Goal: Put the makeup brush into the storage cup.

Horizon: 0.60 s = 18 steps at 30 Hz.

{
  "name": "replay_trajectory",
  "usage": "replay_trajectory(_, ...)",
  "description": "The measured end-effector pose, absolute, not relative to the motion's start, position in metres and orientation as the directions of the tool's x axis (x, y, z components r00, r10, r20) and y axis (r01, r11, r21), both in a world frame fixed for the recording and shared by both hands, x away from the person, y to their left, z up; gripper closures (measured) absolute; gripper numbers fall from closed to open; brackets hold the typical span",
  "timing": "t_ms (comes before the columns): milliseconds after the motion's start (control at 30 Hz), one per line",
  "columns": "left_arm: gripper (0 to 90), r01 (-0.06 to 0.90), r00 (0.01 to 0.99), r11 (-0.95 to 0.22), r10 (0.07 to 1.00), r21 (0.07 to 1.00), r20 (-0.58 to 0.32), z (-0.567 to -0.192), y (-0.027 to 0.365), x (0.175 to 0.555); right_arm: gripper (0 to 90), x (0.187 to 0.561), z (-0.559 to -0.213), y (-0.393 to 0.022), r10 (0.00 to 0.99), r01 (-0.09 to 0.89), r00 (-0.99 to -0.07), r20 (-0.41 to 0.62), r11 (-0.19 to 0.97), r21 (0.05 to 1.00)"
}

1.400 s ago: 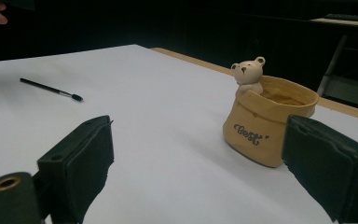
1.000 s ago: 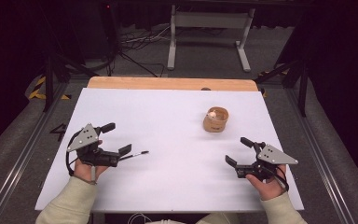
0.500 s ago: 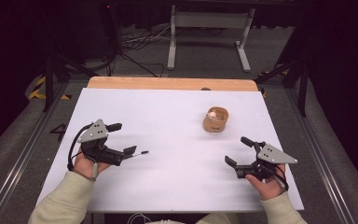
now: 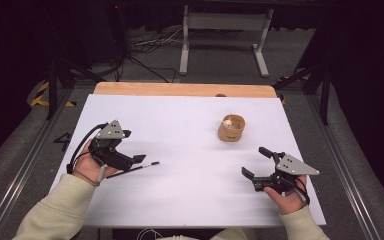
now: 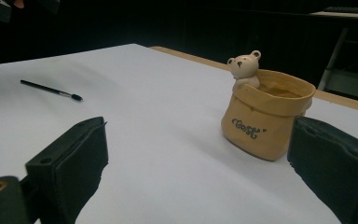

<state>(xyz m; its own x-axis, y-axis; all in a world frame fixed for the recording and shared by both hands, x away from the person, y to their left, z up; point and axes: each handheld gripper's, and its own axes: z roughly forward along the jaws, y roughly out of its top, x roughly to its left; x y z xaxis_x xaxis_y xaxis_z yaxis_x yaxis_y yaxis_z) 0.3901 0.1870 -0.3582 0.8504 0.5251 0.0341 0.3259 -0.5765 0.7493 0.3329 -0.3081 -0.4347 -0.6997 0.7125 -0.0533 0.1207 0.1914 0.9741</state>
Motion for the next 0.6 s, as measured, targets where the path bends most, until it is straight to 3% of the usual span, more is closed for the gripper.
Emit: replay_trajectory(600,8.4,0.264,0.918,-0.764,0.387,0.589,0.09,-0.3498,0.184,0.4017,5.9,0.3339,-0.436,-0.308,0.709,0.133,-0.704,-0.042,0.19,0.973)
